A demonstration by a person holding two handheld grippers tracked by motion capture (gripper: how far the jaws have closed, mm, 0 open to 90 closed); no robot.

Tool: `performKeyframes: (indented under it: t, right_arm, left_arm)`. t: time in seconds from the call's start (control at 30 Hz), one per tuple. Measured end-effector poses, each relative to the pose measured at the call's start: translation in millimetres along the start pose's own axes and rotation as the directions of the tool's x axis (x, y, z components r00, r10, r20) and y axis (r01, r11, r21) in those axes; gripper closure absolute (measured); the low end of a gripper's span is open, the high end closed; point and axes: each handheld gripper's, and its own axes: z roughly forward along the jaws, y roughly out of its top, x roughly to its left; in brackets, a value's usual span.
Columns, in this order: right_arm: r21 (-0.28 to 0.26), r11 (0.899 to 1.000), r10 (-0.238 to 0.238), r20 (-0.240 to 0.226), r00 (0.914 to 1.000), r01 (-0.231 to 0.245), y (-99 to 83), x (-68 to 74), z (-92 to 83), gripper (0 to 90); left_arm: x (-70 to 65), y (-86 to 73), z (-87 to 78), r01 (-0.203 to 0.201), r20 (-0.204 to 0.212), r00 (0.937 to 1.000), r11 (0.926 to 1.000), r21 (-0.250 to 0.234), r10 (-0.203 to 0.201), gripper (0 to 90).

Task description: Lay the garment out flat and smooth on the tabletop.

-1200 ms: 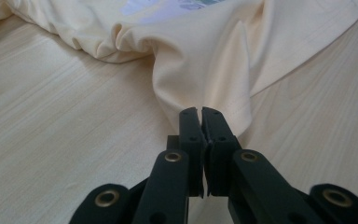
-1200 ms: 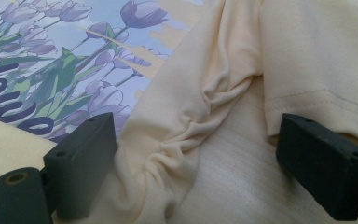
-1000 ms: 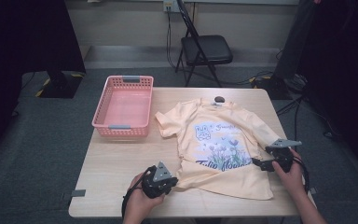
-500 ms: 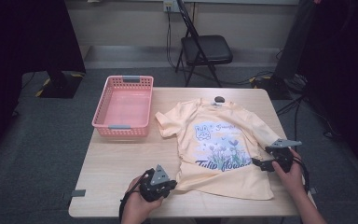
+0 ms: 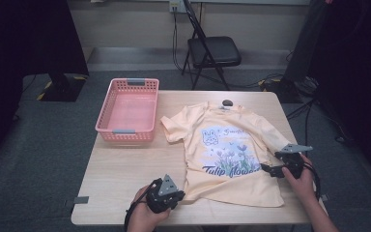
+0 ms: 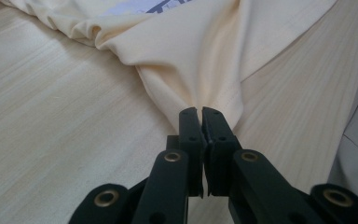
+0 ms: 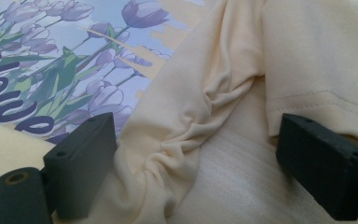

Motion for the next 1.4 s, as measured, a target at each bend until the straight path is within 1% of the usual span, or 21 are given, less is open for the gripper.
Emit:
performKeyframes:
  t: [0.23,0.37,0.43,0.47,0.5,0.53,0.57,0.63,0.7,0.73,0.77,0.8,0.83,0.87,0.9,0.93,0.97,1.07,1.13,1.3,1.4]
  right_arm:
    - [0.001,1.000,0.000,-0.002,1.0000,0.000,-0.1,0.5,-0.1,11.6]
    - [0.001,1.000,0.002,-0.002,1.0000,-0.002,-0.1,0.7,-0.2,11.6]
    - [0.001,1.000,0.002,-0.002,1.0000,-0.002,-0.1,0.7,-0.2,11.6]
    - [0.001,1.000,0.002,-0.002,1.0000,-0.002,-0.1,0.7,-0.2,11.6]
    - [0.001,1.000,0.002,-0.001,1.0000,-0.002,-0.1,0.7,-0.2,11.6]
    - [0.001,1.000,0.002,-0.002,1.0000,-0.002,-0.1,0.7,-0.2,11.6]
    - [0.001,1.000,0.002,-0.002,1.0000,-0.002,-0.1,0.7,-0.2,11.6]
    - [0.001,1.000,0.002,-0.001,1.0000,-0.002,-0.1,0.7,-0.2,11.6]
    - [0.001,1.000,0.002,-0.002,1.0000,-0.002,-0.1,0.7,-0.2,11.6]
    - [0.001,1.000,0.002,-0.001,1.0000,-0.002,-0.1,0.7,-0.2,11.6]
    - [0.001,1.000,0.002,-0.002,1.0000,-0.002,-0.1,0.7,-0.2,11.6]
    - [0.001,1.000,0.002,-0.001,1.0000,-0.002,-0.1,0.7,-0.2,11.6]
    - [0.001,1.000,0.002,-0.001,1.0000,-0.002,-0.1,0.7,-0.2,11.6]
    - [0.001,1.000,0.002,-0.002,1.0000,-0.002,-0.1,0.7,-0.2,11.6]
    - [0.001,1.000,0.002,-0.002,1.0000,-0.002,-0.1,0.7,-0.2,11.6]
    - [0.001,1.000,0.002,-0.002,1.0000,-0.002,-0.1,0.7,-0.2,11.6]
    - [0.001,1.000,0.002,-0.002,1.0000,-0.002,-0.1,0.8,-0.2,11.6]
    - [0.001,1.000,0.002,-0.002,1.0000,-0.002,-0.1,0.7,-0.2,11.6]
    - [0.001,1.000,0.002,-0.002,1.0000,-0.002,-0.1,0.7,-0.2,11.6]
    - [0.001,1.000,0.003,-0.002,1.0000,-0.003,-0.2,0.9,-0.4,11.6]
    - [0.002,1.000,0.003,-0.002,1.0000,-0.003,-0.4,1.1,-0.7,11.6]
  left_arm:
    - [-3.5,-3.7,-0.1,0.003,0.001,1.0000,0.9999,0.011,-0.003,87.8]
    - [-3.1,-5.5,0.1,0.001,-0.003,1.0000,0.9999,0.017,-0.001,87.7]
    - [-2.1,-6.0,0.0,0.011,-0.008,0.9999,0.9998,0.015,-0.011,86.3]
    - [-0.8,-5.7,-0.1,0.021,-0.018,0.9996,0.9998,0.005,-0.021,82.4]
    - [1.2,-5.1,0.3,0.034,-0.025,0.9991,0.9991,-0.023,-0.035,72.0]
    - [3.6,-4.2,0.2,0.046,-0.025,0.9986,0.9980,-0.043,-0.047,64.2]
    - [6.2,-3.0,0.5,0.062,-0.035,0.9973,0.9961,-0.063,-0.064,60.4]
    - [12.4,0.3,2.2,0.091,-0.073,0.9925,0.9920,-0.088,-0.098,46.1]
    - [17.2,3.4,6.0,0.114,-0.068,0.9903,0.9883,-0.102,-0.121,49.0]
    - [19.0,4.9,9.0,0.133,-0.064,0.9881,0.9854,-0.106,-0.140,48.0]
    - [20.0,6.6,12.7,0.145,-0.051,0.9873,0.9844,-0.101,-0.150,49.5]
    - [21.7,8.4,16.7,0.139,-0.044,0.9887,0.9859,-0.093,-0.143,53.2]
    - [23.3,9.9,20.8,0.149,-0.043,0.9873,0.9847,-0.090,-0.153,53.1]
    - [24.5,11.1,24.2,0.162,-0.024,0.9861,0.9840,-0.074,-0.164,58.7]
    - [25.5,12.3,27.4,0.162,-0.015,0.9865,0.9848,-0.062,-0.163,66.1]
    - [25.6,13.1,30.2,0.159,-0.009,0.9871,0.9862,-0.046,-0.160,69.0]
    - [24.8,13.8,33.2,0.150,0.000,0.9887,0.9884,-0.022,-0.150,78.4]
    - [22.4,13.0,35.4,0.136,0.003,0.9907,0.9907,0.002,-0.136,87.2]
    - [21.8,11.7,33.4,0.133,0.006,0.9912,0.9911,0.010,-0.133,89.6]
    - [19.7,7.9,27.8,0.120,0.004,0.9927,0.9926,0.016,-0.120,90.0]
    - [20.8,5.5,26.5,0.133,0.014,0.9909,0.9910,0.013,-0.134,89.4]
